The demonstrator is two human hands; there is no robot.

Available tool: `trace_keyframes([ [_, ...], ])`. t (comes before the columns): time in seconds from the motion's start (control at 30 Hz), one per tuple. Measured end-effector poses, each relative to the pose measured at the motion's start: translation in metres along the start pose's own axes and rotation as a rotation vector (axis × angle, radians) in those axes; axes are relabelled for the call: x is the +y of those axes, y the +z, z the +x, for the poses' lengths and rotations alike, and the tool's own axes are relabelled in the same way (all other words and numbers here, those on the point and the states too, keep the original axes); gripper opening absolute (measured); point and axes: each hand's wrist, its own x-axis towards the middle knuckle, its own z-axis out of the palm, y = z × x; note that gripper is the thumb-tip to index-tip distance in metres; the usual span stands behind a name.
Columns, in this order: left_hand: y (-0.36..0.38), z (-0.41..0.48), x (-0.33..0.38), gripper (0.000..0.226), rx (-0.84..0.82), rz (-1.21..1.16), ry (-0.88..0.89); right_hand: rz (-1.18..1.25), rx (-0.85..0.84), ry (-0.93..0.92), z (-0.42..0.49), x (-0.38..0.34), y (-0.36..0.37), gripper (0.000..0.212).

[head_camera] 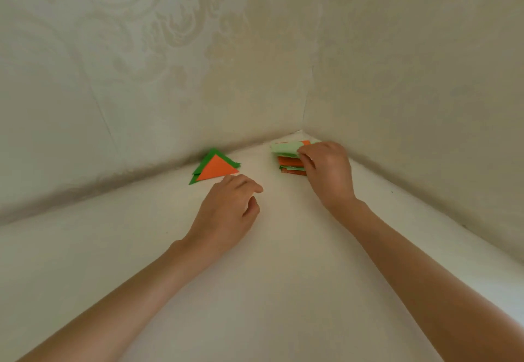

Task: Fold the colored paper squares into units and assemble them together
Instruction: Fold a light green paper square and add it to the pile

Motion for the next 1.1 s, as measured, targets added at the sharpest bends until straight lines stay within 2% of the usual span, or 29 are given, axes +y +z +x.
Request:
trace_keyframes([
  [0.03,-0.003,-0.003,-0.001,0.025,-0.003,-0.04,-0.042,0.031,0.104,-0.088,-0.004,-0.005,-0.009,0.012],
  [0.1,-0.008,-0.006,-0.001,0.043,0.011,-0.181,-0.16,0.082,0.23,-0.285,-0.018,-0.019,-0.029,0.011],
  [0.13,-0.011,-0.006,0.002,0.051,0.01,-0.339,-0.276,0.098,0.266,-0.362,-0.026,-0.026,-0.039,0.011],
  [0.23,-0.023,-0.002,0.02,0.054,-0.092,-1.178,-0.714,0.064,0.286,-0.564,-0.05,-0.038,-0.059,0.01],
  [0.27,-0.022,-0.003,0.021,0.051,-0.127,-1.348,-0.782,0.038,0.277,-0.618,-0.056,-0.039,-0.061,0.011],
  [0.33,-0.023,-0.006,0.023,0.037,-0.11,-1.497,-0.797,0.012,0.228,-0.69,-0.065,-0.038,-0.062,0.012],
  [0.4,-0.023,-0.01,0.017,0.03,-0.044,-1.479,-0.759,0.012,0.162,-0.758,-0.07,-0.036,-0.062,0.012],
  [0.5,-0.022,-0.017,0.007,0.032,-0.054,-1.177,-0.633,0.03,0.062,-0.849,-0.073,-0.035,-0.062,0.014],
  [0.57,-0.019,-0.019,0.005,0.048,-0.051,-1.094,-0.609,0.036,0.044,-0.888,-0.073,-0.038,-0.061,0.014],
  [0.63,-0.019,-0.016,0.005,0.064,0.005,-1.229,-0.662,0.053,0.033,-0.898,-0.074,-0.04,-0.061,0.013],
  [0.73,-0.026,-0.009,0.004,0.059,-0.007,-1.529,-0.757,0.084,0.035,-0.897,-0.073,-0.04,-0.061,0.014],
  [0.8,-0.031,-0.008,0.0,0.055,-0.095,-1.573,-0.798,0.104,0.037,-0.903,-0.074,-0.042,-0.062,0.015],
  [0.87,-0.035,-0.009,-0.003,0.047,-0.227,-1.489,-0.79,0.126,0.039,-0.9,-0.075,-0.044,-0.064,0.017],
  [0.97,-0.036,-0.011,-0.003,0.033,-0.264,-1.358,-0.742,0.185,0.043,-0.804,-0.077,-0.043,-0.062,0.02],
  [1.1,-0.031,-0.014,-0.001,0.037,-0.182,-1.268,-0.698,0.359,0.001,-0.468,-0.076,-0.043,-0.061,0.014],
])
